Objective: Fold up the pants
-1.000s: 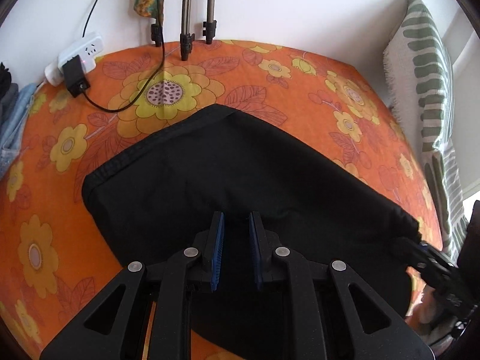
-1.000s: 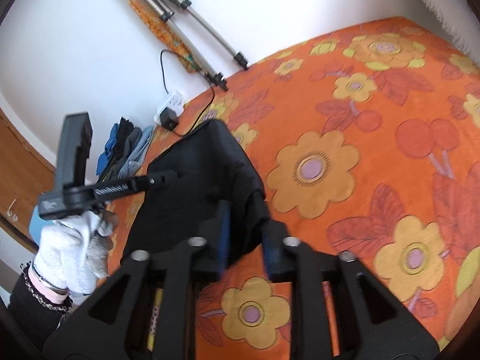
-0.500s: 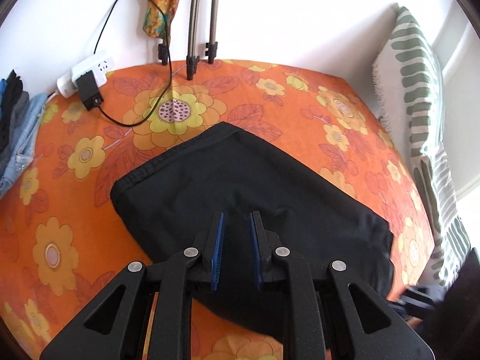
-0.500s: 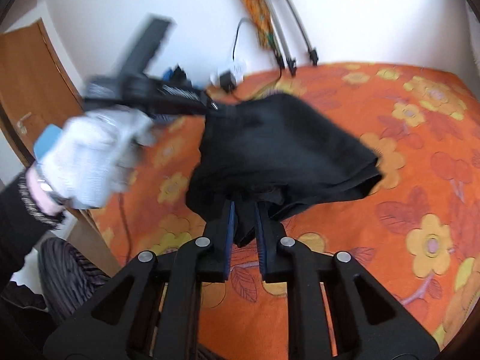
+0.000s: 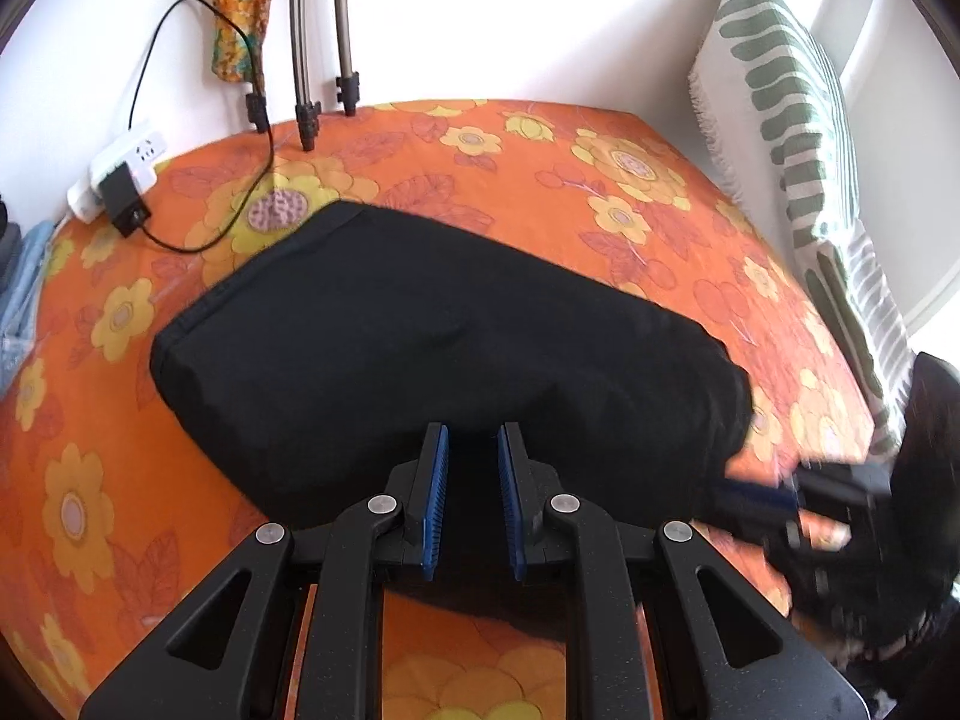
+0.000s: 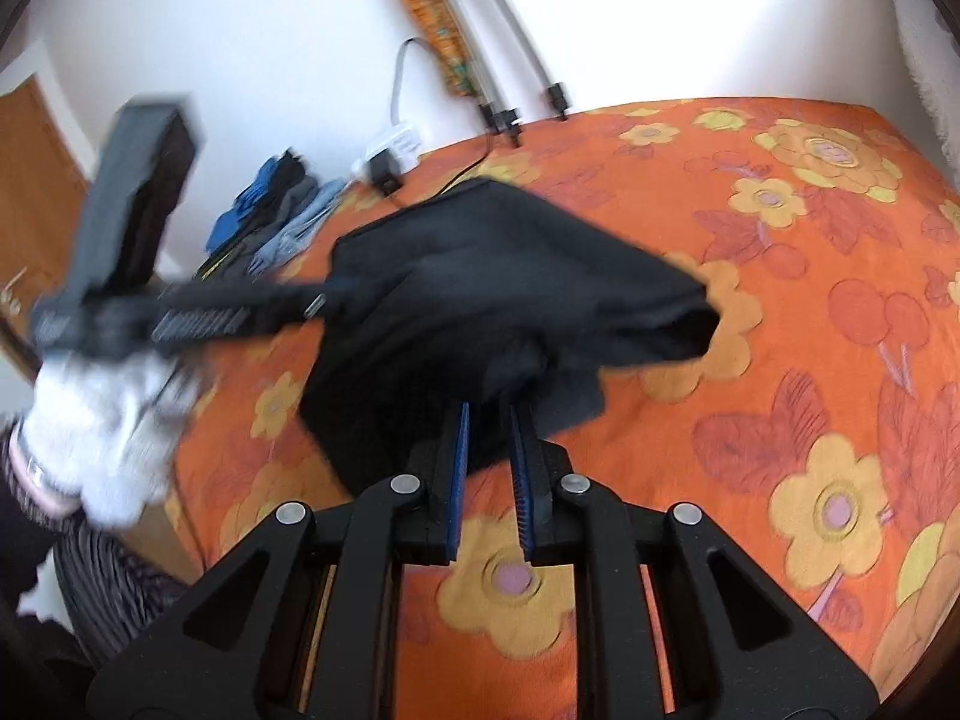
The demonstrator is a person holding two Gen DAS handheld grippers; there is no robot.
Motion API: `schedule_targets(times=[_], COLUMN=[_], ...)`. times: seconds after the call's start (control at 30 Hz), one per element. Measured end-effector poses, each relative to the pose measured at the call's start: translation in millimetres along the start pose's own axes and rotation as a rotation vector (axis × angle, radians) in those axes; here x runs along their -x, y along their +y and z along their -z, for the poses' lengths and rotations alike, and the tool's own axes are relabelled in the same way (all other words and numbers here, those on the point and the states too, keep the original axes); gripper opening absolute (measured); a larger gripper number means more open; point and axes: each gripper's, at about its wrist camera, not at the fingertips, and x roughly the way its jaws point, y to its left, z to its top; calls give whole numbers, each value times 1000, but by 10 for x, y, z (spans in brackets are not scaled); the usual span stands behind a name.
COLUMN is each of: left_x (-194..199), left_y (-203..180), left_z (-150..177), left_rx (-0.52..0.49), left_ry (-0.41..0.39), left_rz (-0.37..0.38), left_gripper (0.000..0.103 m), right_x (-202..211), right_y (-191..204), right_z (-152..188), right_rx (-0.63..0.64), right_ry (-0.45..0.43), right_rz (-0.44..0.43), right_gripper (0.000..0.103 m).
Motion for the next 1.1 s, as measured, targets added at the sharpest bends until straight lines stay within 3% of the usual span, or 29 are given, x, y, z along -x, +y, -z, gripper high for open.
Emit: schedule_targets(times=[0.2, 0.4, 0.53, 0.67, 0.77, 0.87, 0.93, 1.0, 1.1], left_x=[29, -105, -64, 177, 292, 275, 214, 106, -29], left_y=[3, -70, -84, -69, -119, -200, -232, -235, -258], left_z=[-72, 3, 78, 185, 306, 369, 356, 357, 397], left_rx=[17, -29, -43, -41, -80, -97, -94, -68, -86], left_ry=[-11, 41, 29, -22, -33, -15, -10, 14, 31], left_rz=[16, 20, 33, 39, 35, 63, 77, 121, 120], left_gripper=[15, 15, 15, 15, 15, 15, 15, 15, 15], right_x=[-257, -305, -23, 167, 92, -163, -276, -231, 0], right_y=[268, 646, 622, 166, -59, -68, -7, 66, 76], right_z=[40, 241, 267, 90, -17, -64, -14, 17, 64], right_rx=[80, 154, 191, 66, 32, 69, 57, 69, 107], right_ry=[41, 108, 41, -44, -48, 5, 40, 54, 42], right_rz=[-14, -231, -142, 46, 128, 134, 71, -4, 6], right_gripper=[15, 14, 14, 14, 14, 14, 15, 15, 15])
